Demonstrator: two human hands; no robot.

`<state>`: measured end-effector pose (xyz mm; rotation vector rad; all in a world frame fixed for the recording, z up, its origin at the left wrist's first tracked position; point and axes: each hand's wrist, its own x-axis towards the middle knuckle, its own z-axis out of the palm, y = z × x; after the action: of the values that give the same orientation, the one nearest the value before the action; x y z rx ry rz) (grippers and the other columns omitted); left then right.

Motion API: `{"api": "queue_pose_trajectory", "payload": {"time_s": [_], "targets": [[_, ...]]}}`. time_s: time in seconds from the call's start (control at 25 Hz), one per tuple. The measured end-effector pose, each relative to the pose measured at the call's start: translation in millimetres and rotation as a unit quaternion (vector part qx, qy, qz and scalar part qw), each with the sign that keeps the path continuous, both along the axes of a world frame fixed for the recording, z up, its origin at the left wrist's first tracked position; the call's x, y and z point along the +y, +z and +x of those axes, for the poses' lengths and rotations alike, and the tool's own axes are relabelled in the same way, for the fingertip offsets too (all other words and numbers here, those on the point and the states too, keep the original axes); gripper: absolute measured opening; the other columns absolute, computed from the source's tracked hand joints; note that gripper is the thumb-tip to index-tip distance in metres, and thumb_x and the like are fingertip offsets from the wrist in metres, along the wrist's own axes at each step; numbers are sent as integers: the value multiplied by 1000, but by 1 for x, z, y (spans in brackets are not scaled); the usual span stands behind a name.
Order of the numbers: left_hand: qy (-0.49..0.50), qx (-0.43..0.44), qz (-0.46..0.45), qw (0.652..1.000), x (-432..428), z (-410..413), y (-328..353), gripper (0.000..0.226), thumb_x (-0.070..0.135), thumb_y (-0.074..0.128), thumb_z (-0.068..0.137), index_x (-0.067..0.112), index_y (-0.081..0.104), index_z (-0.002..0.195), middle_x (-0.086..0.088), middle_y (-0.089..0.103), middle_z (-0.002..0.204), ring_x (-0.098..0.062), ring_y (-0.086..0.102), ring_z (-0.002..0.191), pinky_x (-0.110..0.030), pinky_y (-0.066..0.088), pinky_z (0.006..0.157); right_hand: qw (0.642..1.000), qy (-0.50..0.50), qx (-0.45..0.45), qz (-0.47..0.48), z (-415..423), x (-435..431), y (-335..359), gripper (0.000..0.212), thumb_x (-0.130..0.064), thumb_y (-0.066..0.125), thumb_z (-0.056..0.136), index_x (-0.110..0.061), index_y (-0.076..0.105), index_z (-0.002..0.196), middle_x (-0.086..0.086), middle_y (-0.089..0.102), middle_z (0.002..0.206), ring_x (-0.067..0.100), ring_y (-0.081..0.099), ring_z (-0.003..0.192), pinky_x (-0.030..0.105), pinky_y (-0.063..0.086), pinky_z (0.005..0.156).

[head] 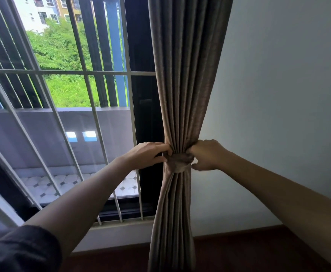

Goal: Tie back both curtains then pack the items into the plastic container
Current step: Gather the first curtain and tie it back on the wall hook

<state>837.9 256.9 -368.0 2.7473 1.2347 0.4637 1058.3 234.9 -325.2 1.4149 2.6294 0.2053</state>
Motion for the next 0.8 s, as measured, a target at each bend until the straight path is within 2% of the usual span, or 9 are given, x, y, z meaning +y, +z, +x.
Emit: {"api": "queue_pose_trajectory", "payload": {"time_s": [0.2,0.28,0.36,0.44,0.52,0.64,0.72,0.8], "targets": [[39,43,18,998,6,2,17,18,29,61,87,19,61,102,3,69,99,-19,63,88,-35,51,75,999,-20,27,-6,4,9,1,28,-31,58,81,-16,63,104,6,63,108,26,58,100,33,47,74],[44,5,36,998,2,-8,24,13,25,61,87,19,64,99,1,71,92,-18,66,82,-33,52,72,989,-7,130,66,6,-1,4,27,-34,52,77,-17,64,94,2,66,96,25,62,90,35,51,70],[55,-54,56,995,-1,-24,31,14,18,63,85,15,67,98,-2,73,89,-16,68,78,-26,51,71,950,20,266,160,1,-14,13,27,-38,47,76,-16,63,82,-1,66,82,21,63,76,33,51,62],[87,-89,72,990,-3,-45,43,17,16,62,86,11,68,101,-5,73,92,-16,67,76,-26,51,72,931,71,315,170,-26,-26,27,25,-35,46,84,-16,63,84,-1,66,81,20,62,71,33,50,62],[121,-102,92,983,-9,-74,55,21,21,56,88,11,68,102,-6,74,94,-21,69,79,-30,54,75,929,121,317,149,-69,-28,33,30,-33,42,89,-13,64,96,6,68,91,25,64,80,38,53,69],[176,-96,119,972,-19,-135,62,26,22,52,88,11,70,105,-7,74,99,-21,70,85,-22,48,79,915,158,345,138,-140,-15,22,47,-35,33,89,-8,61,116,14,67,111,33,63,99,42,54,82],[244,-105,127,956,-32,-188,62,30,21,52,91,8,66,114,-11,70,111,-23,68,100,-20,44,86,922,178,324,120,-193,-7,13,60,-41,25,89,-6,53,128,15,60,127,32,57,115,42,49,91],[327,-112,104,933,-49,-244,59,36,24,49,95,8,57,127,-13,59,129,-23,57,120,-24,38,99,925,216,297,95,-251,-3,9,70,-47,19,86,-5,46,134,15,51,138,30,49,127,42,44,99]]}}
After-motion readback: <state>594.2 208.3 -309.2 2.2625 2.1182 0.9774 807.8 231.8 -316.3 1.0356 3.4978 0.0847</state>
